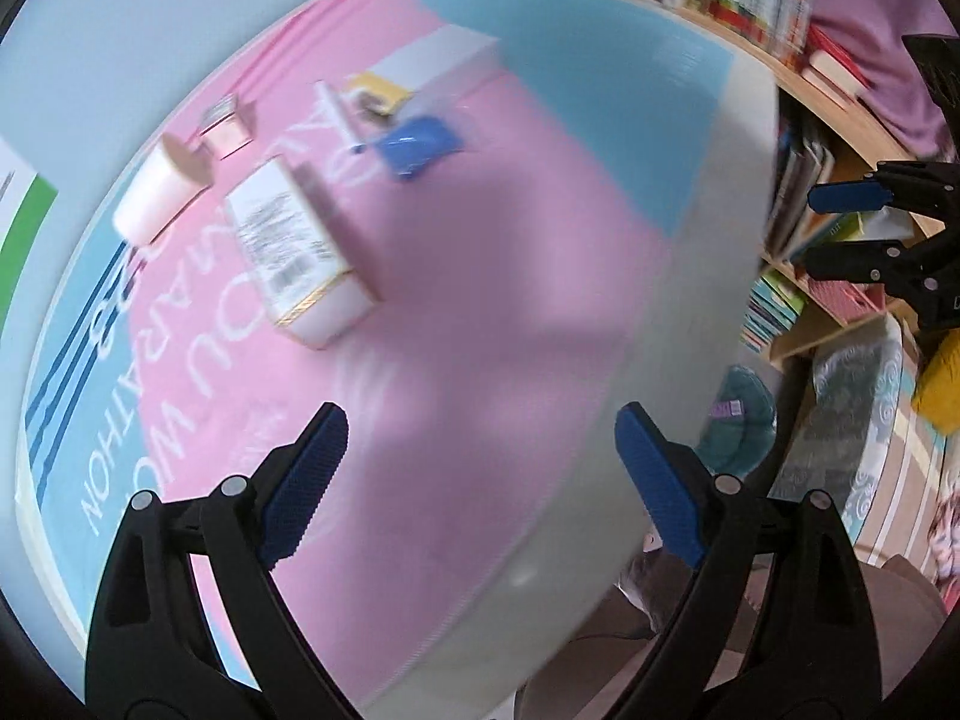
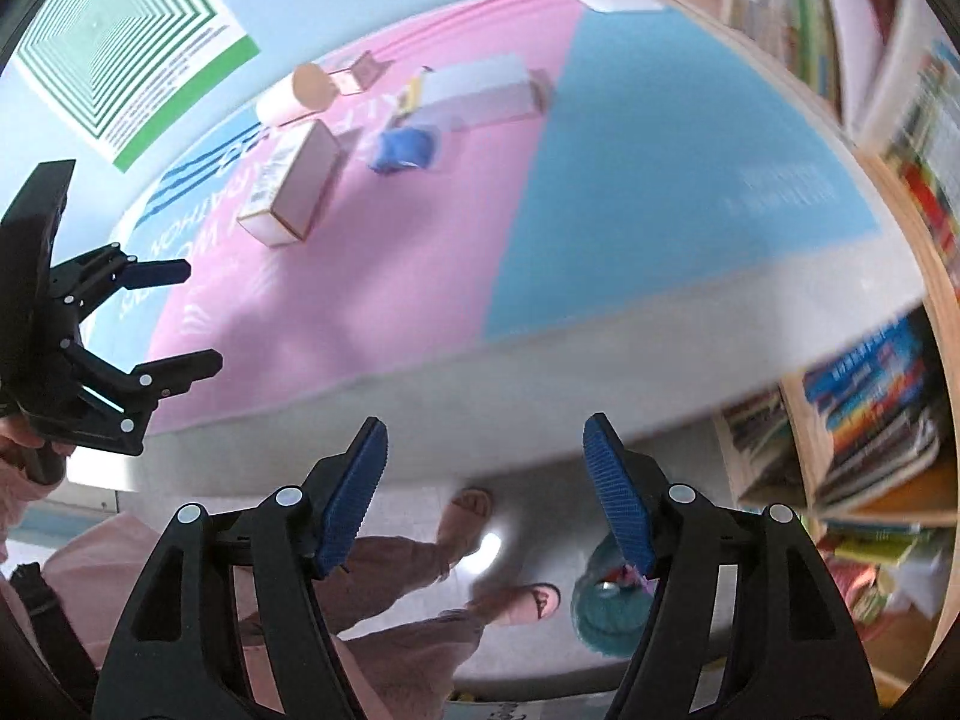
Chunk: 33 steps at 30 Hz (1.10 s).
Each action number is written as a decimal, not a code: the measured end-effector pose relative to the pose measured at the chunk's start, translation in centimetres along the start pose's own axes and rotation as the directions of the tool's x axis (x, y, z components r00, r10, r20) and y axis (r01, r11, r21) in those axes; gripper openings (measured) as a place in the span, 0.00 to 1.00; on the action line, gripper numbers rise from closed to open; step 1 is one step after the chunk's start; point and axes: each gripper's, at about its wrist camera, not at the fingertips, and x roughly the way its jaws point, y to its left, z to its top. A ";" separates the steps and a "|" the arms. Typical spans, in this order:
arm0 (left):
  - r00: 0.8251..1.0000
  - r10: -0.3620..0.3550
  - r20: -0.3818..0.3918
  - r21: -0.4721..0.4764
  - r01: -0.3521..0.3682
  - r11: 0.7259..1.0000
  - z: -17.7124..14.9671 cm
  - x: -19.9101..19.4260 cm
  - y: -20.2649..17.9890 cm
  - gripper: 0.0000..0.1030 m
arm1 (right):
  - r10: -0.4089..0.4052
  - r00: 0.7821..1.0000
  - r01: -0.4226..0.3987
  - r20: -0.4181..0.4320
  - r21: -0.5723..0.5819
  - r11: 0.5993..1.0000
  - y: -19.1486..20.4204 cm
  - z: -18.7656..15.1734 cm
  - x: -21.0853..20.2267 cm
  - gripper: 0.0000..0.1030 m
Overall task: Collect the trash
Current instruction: 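Move both tools back over the mat toward the white product box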
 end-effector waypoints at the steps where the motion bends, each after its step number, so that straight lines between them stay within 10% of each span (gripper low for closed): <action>1: 1.000 0.001 0.001 -0.012 -0.001 1.000 0.1 0.0 0.7 0.86 | 0.005 1.000 -0.005 -0.003 -0.012 1.000 0.6 0.9 0.4 0.67; 19: 0.997 0.054 -0.056 -0.293 -0.068 0.954 3.2 3.4 6.8 0.87 | 0.023 0.996 -0.045 -0.084 -0.280 0.959 0.8 12.7 6.1 0.71; 33: 0.983 0.106 -0.152 -0.530 -0.171 0.831 7.0 6.5 8.2 0.87 | 0.026 0.986 -0.122 -0.163 -0.613 0.781 -0.8 24.1 11.0 0.83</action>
